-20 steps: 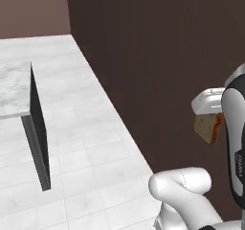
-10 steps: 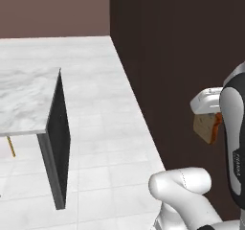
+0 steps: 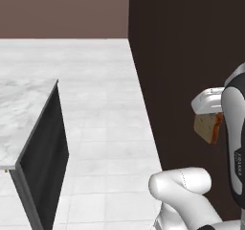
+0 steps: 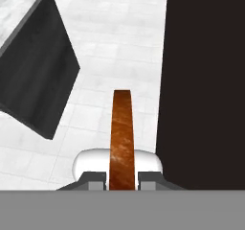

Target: Start the toaster. Once the lever pops up, take the bread to the plate on the dining counter.

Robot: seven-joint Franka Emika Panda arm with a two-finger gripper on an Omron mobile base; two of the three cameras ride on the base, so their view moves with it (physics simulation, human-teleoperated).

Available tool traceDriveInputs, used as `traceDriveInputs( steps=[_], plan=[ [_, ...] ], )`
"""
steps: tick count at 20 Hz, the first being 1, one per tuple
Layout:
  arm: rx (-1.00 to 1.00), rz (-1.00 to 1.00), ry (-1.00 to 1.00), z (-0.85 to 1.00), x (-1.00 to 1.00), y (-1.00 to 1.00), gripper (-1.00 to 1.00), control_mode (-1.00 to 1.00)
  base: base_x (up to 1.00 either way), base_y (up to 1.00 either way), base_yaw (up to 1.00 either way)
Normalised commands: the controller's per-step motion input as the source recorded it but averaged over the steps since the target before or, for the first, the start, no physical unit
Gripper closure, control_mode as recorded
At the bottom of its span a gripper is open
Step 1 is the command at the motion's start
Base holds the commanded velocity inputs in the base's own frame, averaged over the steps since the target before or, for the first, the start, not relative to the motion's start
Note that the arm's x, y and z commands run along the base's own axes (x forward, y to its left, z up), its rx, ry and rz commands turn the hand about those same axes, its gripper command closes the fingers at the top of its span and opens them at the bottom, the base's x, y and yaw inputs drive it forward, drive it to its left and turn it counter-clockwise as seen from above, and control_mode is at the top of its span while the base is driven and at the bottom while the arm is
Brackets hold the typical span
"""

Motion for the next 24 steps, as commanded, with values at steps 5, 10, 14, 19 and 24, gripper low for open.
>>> traceDriveInputs(
  steps=[5, 10, 14, 19, 24],
  plan=[
    [0.0, 0.0, 0.0, 0.0, 0.0, 0.0, 1.0, 1.0, 0.9, -0.53, 0.2],
    [0.0, 0.0, 0.0, 0.0, 0.0, 0.0, 1.0, 1.0, 0.95, -0.43, 0.18],
    [0.0, 0.0, 0.0, 0.0, 0.0, 0.0, 1.0, 1.0, 0.97, -0.46, 0.19],
    [0.0, 0.0, 0.0, 0.0, 0.0, 0.0, 1.0, 1.0, 0.98, -0.53, 0.2],
    [0.0, 0.0, 0.0, 0.0, 0.0, 0.0, 1.0, 1.0, 0.96, -0.53, 0.22]
  ],
)
